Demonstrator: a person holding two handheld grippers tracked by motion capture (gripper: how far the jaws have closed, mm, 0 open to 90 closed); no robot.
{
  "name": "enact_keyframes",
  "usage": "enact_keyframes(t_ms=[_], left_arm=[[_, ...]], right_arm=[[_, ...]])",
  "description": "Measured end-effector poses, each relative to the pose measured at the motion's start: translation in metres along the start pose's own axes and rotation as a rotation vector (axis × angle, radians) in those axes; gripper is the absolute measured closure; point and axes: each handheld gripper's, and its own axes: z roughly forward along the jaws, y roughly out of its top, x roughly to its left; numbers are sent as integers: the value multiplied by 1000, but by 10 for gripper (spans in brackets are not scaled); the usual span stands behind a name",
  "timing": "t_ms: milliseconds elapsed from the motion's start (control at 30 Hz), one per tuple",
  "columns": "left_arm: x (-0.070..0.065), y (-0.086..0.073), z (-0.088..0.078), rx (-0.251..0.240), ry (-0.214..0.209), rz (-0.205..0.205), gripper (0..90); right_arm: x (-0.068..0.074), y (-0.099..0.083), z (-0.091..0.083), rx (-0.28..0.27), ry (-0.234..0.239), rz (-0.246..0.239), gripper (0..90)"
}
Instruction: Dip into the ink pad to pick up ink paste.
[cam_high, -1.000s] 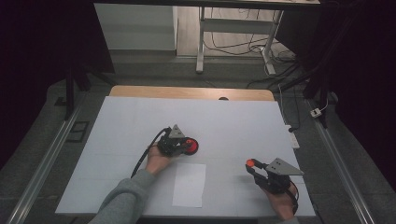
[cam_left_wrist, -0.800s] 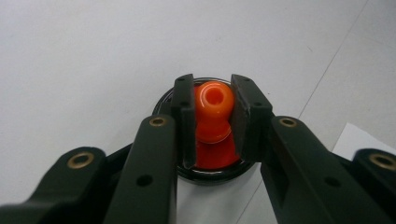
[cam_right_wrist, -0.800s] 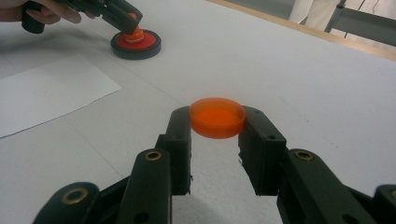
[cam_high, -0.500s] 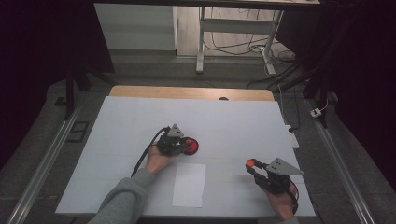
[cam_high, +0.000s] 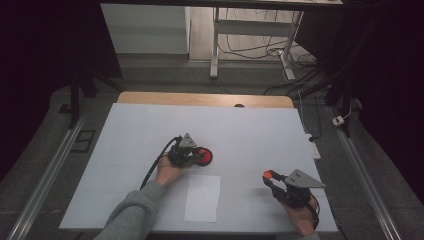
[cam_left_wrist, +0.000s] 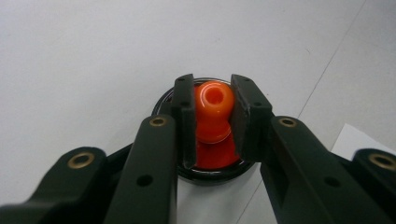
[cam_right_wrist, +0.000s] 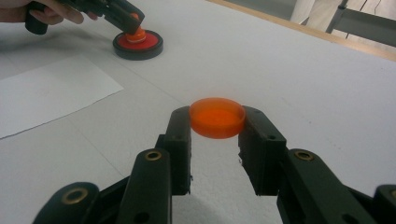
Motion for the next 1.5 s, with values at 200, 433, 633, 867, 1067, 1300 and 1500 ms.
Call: enact_keyframes(t_ms=[200, 433, 633, 867, 1067, 1300, 1500], left_arm=[[3, 14, -30, -177, -24, -59, 726], [-1, 18, -32, -157, -31, -51, 726], [-2, 16, -23, -103, -16, -41, 726], [-1, 11, -15, -71, -8, -40, 725], [0, 7, -6, -57, -2, -51, 725], [3, 4, 2, -41, 1, -58, 725], [3, 4, 2, -39, -2, -59, 725]], right_arm=[[-1, 0, 0, -1, -1, 0, 648], [-1, 0, -1, 0, -2, -5, 648], [-2, 0, -1, -1, -3, -2, 648], [-2, 0, 0, 2, -1, -1, 648], [-2, 0, 0, 1, -1, 0, 648], [-2, -1, 0, 4, -1, 0, 648], [-2, -1, 0, 5, 0, 0, 648]])
